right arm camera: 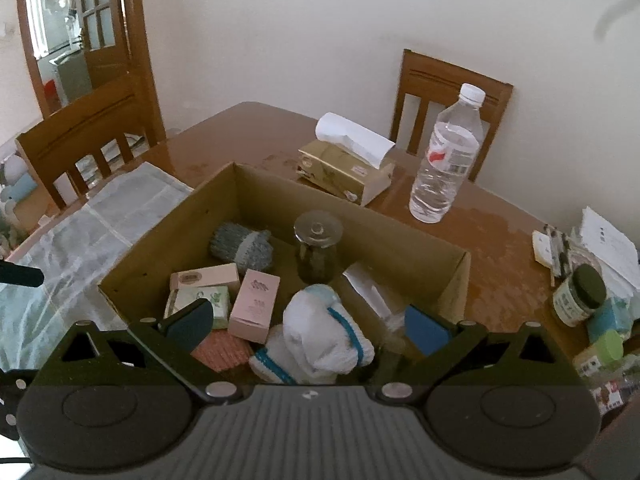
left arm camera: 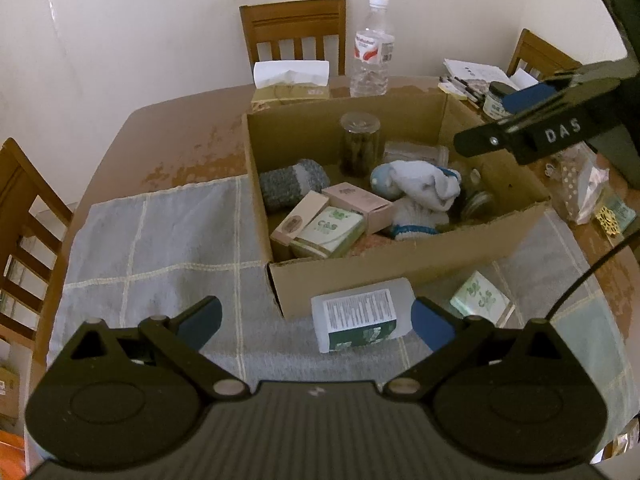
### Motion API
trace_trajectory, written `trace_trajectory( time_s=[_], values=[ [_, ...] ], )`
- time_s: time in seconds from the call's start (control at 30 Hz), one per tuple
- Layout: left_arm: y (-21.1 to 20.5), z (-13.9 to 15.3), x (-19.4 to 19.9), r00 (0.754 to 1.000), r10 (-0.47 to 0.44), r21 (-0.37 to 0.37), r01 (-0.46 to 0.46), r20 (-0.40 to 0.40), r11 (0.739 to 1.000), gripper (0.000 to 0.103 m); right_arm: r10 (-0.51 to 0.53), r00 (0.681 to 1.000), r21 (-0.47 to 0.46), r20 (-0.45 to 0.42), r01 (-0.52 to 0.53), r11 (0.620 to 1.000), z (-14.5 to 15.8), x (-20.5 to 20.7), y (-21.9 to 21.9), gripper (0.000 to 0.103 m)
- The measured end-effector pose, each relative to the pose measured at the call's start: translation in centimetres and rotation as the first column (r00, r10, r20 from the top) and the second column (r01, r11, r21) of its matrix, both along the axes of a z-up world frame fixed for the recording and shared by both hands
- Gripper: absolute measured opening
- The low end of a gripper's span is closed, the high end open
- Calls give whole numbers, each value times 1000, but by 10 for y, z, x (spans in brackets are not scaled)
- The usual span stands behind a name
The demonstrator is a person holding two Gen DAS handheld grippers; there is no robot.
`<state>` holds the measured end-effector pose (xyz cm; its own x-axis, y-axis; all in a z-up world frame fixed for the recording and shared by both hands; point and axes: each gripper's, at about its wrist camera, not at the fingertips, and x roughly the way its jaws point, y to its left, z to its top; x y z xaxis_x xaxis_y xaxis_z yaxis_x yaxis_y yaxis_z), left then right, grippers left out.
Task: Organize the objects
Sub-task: 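Move the left tool to the white MEDICAL bottle and grasp it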
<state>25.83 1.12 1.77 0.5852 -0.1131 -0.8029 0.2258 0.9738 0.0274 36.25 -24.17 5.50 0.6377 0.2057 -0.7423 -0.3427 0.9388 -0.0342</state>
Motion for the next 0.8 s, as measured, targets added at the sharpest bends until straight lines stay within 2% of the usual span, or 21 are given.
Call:
trace_trajectory(
  time_s=[0.27, 0.47, 0.6, 0.8],
  values=[
    [5, -7, -9, 1000, 14, -14, -14, 6, 1000, 101, -33, 999, 8, -27, 33, 999, -5, -33, 0, 103],
    [9, -19, -16, 1000, 25, -26, -25, 9, 999, 101, -80, 996, -8, -36, 80, 997, -24, -72, 4, 103],
    [13, -31, -21, 999, 38, -37, -38, 8, 999, 101, -141, 987, -10, -74, 141, 990, -55, -90, 4, 103],
    [18, -46, -24, 999, 46, -44, -47, -18, 998, 101, -276, 944, -56, -181, 270, 961, -120, -96, 6, 103]
  ],
)
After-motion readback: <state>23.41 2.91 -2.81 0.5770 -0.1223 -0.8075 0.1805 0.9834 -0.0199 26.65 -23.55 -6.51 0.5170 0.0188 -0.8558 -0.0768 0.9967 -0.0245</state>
